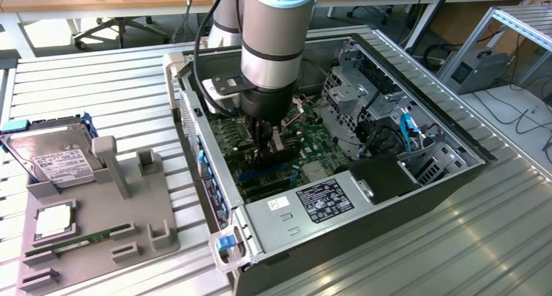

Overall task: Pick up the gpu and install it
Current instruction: 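Insert the gpu into the slot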

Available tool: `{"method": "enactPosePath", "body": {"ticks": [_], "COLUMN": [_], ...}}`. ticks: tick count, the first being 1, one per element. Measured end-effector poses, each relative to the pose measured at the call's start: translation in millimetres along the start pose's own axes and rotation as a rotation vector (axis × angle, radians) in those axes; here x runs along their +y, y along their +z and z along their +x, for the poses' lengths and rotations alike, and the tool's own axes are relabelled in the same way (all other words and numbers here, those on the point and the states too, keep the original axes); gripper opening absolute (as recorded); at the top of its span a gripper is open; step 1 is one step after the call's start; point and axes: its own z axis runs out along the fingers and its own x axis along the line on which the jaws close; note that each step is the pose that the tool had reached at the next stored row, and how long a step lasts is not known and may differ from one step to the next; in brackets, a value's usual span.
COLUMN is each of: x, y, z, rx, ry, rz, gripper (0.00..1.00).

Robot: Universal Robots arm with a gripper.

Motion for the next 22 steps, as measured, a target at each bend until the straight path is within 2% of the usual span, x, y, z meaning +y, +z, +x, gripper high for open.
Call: {"method": "enactPosePath", "body": {"ticks": [22], "x": [1.8], "y": [-0.7], "z": [0.1], "rx": [-0.0001], "ry": [0.003], "rz": [-0.0001], "gripper": [0.27]}}
